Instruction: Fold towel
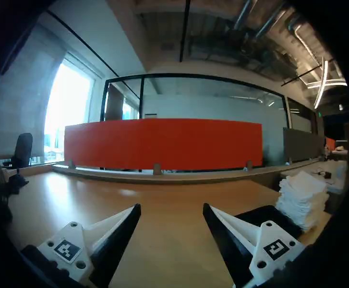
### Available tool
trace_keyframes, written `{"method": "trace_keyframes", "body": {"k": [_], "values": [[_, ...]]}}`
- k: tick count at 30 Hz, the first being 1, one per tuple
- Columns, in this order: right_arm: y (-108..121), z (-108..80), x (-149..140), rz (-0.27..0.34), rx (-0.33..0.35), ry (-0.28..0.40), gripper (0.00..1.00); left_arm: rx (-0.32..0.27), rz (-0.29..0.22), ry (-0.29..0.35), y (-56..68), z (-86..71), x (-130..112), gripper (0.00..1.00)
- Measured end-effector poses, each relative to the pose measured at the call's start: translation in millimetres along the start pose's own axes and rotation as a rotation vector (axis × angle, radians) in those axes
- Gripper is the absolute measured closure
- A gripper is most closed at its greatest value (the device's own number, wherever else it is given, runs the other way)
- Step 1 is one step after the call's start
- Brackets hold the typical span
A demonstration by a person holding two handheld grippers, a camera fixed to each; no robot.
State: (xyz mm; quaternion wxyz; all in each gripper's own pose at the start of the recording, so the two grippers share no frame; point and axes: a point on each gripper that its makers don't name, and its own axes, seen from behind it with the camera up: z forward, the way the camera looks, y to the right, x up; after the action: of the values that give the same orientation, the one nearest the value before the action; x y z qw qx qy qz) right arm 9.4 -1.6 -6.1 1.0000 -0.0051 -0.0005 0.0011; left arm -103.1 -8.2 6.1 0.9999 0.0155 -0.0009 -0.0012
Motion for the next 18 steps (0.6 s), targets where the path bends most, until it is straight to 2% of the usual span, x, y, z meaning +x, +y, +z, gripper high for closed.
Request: {"method": "trace_keyframes", "body": {"k": [18], "values": [[3.2, -0.3, -2.0, 0.0, -0.003, -0.001, 0.0, 0.0, 0.0, 0.0, 0.0, 0.1, -0.2, 0.22]]}}
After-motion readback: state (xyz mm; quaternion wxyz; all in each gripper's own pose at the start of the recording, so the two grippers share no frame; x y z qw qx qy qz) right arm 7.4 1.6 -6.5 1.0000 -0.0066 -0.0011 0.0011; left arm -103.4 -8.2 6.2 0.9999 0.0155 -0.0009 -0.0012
